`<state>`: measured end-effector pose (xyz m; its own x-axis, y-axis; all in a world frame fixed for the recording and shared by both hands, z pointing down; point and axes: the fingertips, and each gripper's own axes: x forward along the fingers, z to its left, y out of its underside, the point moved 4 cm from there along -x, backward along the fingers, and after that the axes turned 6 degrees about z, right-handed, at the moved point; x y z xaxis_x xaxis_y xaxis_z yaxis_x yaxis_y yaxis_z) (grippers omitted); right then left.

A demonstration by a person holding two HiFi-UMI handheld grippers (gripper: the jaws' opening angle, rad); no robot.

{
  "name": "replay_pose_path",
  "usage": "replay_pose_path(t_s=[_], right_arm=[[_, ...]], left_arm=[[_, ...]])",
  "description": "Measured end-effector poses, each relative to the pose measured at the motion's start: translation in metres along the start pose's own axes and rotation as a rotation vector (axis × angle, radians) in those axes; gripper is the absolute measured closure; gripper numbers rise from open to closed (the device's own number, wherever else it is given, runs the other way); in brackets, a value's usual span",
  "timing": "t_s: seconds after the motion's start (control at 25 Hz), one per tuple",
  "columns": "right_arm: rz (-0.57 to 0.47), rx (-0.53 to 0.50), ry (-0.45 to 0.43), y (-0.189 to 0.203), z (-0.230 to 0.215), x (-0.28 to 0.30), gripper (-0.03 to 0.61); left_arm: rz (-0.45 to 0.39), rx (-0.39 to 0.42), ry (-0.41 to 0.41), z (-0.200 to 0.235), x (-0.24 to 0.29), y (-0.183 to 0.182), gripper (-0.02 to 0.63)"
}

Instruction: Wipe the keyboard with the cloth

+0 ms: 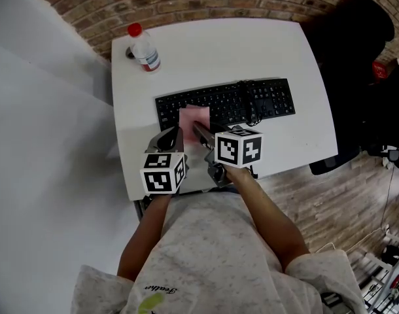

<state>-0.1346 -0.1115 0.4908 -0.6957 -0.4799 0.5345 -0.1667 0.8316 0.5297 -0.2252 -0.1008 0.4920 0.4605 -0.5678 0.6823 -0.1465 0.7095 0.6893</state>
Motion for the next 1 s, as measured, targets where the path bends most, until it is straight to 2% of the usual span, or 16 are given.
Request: replay_pose_path(t_s=[1.0], right_arm=[[-0.028, 0.003, 0.053, -0.016, -0.073, -0.072, 0.560]], left_arm=[[0.011, 0.058, 0.037, -0.087, 0.045, -0.022, 0.621]])
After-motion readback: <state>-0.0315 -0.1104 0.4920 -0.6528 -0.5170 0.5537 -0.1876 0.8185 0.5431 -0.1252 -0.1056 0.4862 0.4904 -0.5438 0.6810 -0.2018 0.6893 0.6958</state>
